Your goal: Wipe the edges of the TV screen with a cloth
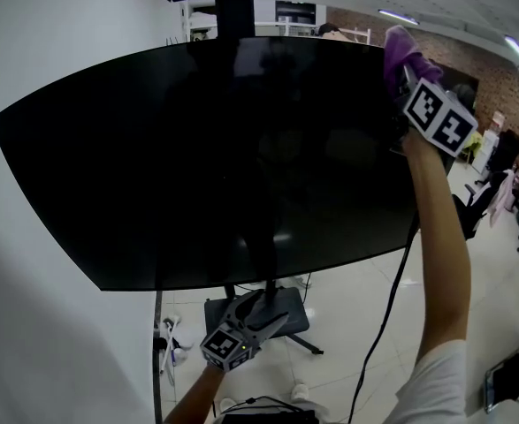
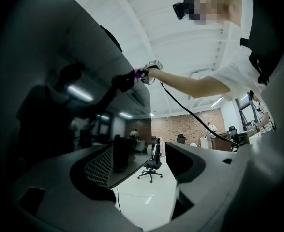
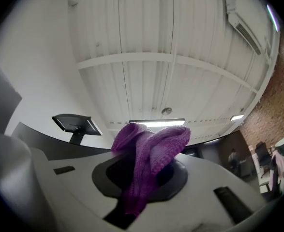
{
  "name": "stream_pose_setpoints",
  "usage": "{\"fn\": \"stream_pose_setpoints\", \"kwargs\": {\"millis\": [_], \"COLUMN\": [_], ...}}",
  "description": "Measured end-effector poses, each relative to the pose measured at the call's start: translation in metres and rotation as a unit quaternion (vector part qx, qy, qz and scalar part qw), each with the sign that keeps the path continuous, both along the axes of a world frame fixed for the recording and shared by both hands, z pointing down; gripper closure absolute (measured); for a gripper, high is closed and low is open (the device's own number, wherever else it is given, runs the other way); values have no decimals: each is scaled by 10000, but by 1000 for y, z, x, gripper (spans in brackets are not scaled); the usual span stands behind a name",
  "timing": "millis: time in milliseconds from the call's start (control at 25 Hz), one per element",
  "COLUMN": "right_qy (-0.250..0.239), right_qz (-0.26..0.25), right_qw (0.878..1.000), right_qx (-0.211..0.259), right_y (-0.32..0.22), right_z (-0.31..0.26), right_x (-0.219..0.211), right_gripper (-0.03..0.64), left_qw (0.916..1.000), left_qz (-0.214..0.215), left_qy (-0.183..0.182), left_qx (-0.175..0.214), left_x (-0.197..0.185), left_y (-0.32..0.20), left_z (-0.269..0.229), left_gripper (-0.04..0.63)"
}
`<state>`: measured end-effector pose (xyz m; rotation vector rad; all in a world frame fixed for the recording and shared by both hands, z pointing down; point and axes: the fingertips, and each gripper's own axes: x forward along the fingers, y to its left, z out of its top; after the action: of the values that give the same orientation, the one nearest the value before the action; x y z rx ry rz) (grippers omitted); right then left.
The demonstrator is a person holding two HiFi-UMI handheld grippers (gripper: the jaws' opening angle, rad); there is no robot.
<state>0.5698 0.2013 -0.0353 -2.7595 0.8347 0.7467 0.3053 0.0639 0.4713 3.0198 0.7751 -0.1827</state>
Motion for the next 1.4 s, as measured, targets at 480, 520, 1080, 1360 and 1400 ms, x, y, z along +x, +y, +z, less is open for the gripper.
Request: {"fn": "stream_pose_setpoints", "kwargs": {"millis": [480, 520, 1080, 1360, 1400], "right_qy": [-10, -58, -1152, -1292, -1295], "right_qz": [-1022, -1096, -2201, -2514, -2537], "right_qw": [9930, 9915, 9579, 9468, 9458], "right_qx": [-596, -695, -1439, -1537, -1559], "right_y": [-7, -15, -137, -160, -162], "right_z": [227, 258, 518, 537, 539], "right_x": [-62, -69, -169, -189, -191], "right_gripper": [549, 549, 554, 555, 555], "left_qw": [9985, 9980, 9779, 9718, 9716], "left_qz": [-450, -587, -2076, -2342, -2350], "left_qy": [40, 57, 253, 244, 246], "left_qx": [-306, -236, -57, -119, -113], "left_x": [2, 0, -30, -39, -39], "left_y": [-10, -15, -113, -128, -128], "left_z": [-25, -24, 13, 21, 22], "left_gripper": [270, 270, 275, 275, 275]}}
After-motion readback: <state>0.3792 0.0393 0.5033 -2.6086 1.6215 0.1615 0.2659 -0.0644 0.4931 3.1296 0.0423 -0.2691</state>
